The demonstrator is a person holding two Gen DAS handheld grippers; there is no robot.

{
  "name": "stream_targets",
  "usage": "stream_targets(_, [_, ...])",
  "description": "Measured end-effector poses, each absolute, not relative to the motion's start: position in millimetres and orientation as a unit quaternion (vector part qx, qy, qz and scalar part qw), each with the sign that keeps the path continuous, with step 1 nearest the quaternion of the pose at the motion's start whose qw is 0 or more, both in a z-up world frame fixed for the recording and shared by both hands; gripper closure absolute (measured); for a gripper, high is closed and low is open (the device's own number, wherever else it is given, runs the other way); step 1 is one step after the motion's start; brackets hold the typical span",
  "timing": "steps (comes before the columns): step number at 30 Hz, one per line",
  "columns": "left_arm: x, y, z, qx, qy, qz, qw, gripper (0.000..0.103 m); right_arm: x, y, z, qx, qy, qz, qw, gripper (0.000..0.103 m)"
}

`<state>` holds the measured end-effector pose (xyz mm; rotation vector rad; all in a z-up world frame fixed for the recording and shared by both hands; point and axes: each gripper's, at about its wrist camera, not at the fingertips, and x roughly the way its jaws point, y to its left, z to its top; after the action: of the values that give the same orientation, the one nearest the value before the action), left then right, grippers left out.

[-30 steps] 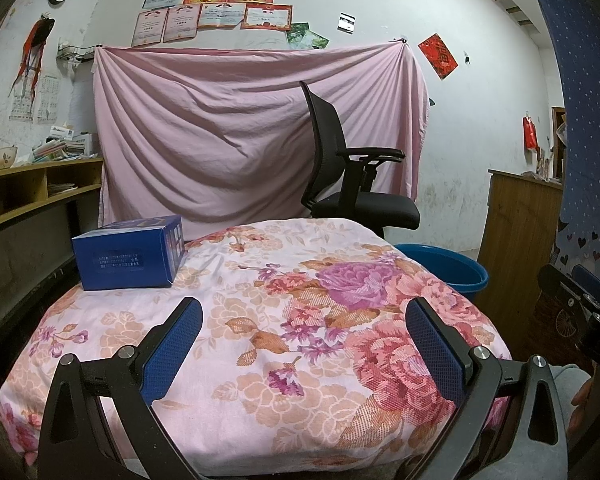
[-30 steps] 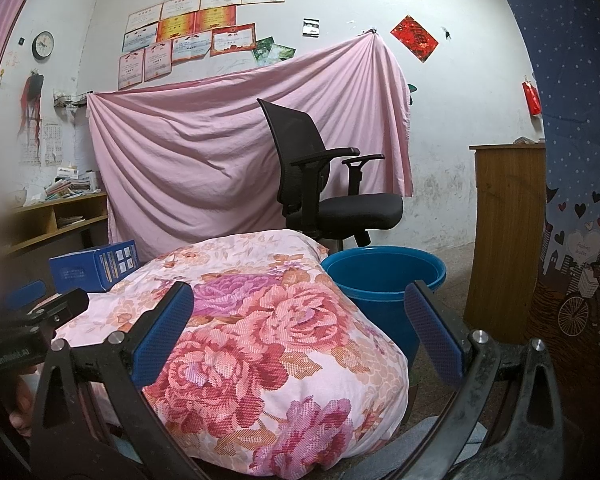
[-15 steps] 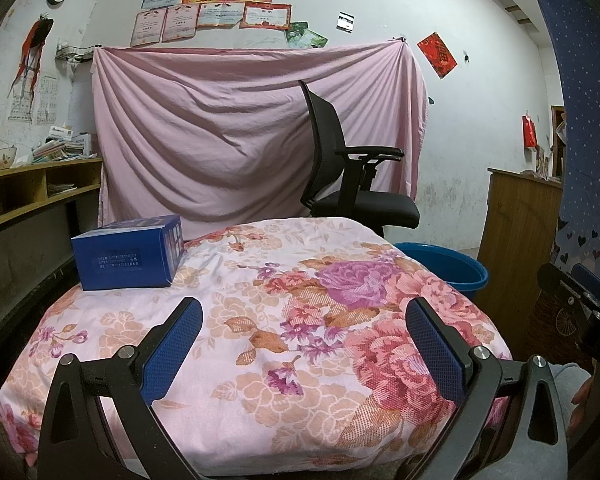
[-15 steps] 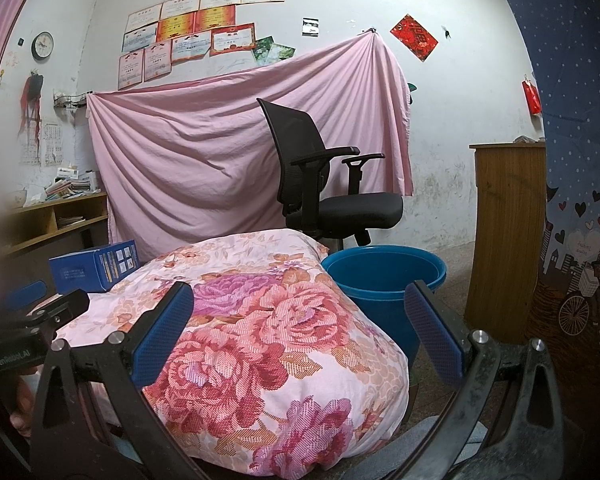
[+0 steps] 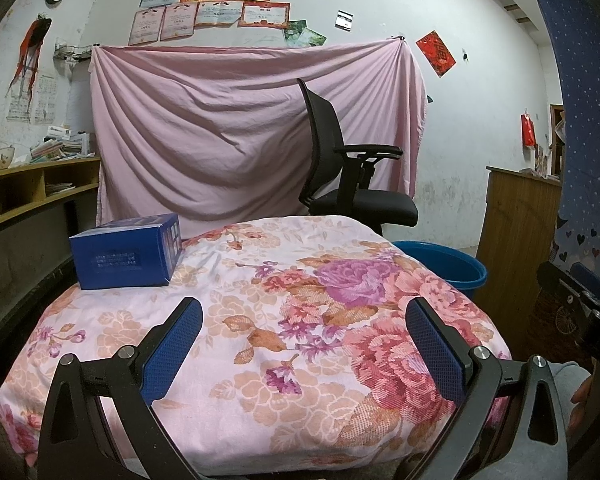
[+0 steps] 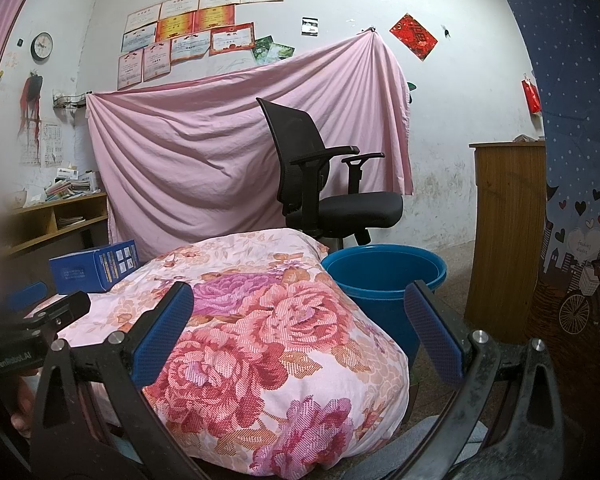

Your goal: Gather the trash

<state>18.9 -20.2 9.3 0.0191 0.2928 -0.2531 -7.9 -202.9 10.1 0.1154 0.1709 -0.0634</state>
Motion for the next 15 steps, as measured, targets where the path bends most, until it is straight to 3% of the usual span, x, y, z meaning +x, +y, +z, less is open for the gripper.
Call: stream_targets(15, [18.9,-17.3,9.3,0.027,0.139,-0.111,0.984,0.003,-8.8,-200.4,7.4,0.058,0.087,-0.031,0.994,0.0])
